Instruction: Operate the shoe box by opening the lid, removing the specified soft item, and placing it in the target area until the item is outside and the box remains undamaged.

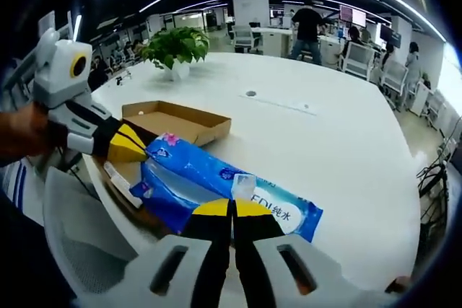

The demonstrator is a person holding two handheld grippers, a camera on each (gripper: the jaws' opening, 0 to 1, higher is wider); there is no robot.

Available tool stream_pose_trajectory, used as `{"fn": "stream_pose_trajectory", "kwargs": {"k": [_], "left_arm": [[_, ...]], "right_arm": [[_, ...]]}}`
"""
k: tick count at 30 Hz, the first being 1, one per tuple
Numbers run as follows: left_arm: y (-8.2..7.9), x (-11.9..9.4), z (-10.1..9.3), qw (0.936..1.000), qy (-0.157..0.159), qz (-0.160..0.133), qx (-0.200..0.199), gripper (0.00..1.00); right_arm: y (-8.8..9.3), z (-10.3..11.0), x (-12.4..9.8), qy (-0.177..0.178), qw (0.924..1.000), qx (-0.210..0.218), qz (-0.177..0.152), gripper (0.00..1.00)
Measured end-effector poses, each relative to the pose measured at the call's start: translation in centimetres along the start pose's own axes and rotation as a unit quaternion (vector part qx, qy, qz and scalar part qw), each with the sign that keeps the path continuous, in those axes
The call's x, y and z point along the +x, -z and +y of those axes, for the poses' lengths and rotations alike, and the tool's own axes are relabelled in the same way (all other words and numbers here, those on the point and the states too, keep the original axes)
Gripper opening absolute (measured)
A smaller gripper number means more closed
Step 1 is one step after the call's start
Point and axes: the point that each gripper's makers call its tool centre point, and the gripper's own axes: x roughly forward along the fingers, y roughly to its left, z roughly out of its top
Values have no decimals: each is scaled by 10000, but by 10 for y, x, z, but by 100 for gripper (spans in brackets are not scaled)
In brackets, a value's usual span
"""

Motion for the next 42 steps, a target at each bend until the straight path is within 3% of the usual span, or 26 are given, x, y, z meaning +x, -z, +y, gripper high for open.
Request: {"fn": "stream_pose_trajectory", "kwargs": {"k": [27,42], "left_arm": [[-21,69,-52,9983,425,282,280,0],[-32,98,-69,9971,539,379,376,0]], "right_arm": [[35,-80,-22,335,9984,443,61,0],[48,-110,-26,405,9975,578,104,0]]}}
